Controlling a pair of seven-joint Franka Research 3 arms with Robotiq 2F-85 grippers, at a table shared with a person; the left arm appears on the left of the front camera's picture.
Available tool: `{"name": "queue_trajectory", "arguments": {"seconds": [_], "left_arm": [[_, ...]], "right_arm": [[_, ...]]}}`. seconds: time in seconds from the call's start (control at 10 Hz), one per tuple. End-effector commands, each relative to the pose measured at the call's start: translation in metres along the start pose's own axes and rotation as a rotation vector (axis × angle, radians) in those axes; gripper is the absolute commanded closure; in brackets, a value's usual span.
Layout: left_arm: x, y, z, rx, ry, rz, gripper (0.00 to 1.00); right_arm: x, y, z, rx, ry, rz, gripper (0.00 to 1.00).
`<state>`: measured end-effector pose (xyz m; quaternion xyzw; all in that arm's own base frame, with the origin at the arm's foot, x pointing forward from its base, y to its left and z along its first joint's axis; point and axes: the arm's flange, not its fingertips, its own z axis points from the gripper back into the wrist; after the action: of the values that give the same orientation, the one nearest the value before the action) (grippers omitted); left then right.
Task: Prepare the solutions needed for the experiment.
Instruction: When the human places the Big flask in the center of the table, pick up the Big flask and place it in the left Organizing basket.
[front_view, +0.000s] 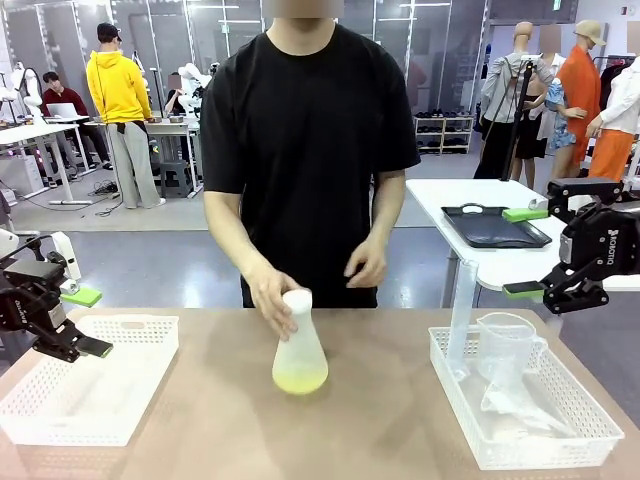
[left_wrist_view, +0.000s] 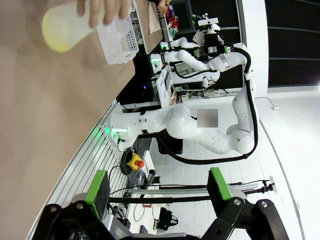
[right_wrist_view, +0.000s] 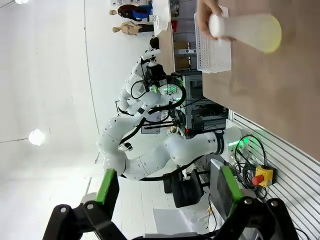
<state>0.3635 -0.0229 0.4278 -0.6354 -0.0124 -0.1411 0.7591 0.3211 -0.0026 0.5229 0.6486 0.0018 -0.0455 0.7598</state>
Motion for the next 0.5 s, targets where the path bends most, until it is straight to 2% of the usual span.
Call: {"name": "queue_trajectory", "arguments": {"seconds": [0.0, 0.4], "left_arm": [[-0.0007, -0.0022, -0.0013, -0.020, -0.005, -0.009, 0.00], [-0.0007, -0.0022, -0.0013, -0.020, -0.005, -0.009, 0.00]], "right_arm": [[-0.0011, 0.0012, -0.0030, 0.001, -0.004, 0.019, 0.00], [0.0000, 0.0000, 0.0000, 0.000, 0.000, 0.000, 0.00]]}}
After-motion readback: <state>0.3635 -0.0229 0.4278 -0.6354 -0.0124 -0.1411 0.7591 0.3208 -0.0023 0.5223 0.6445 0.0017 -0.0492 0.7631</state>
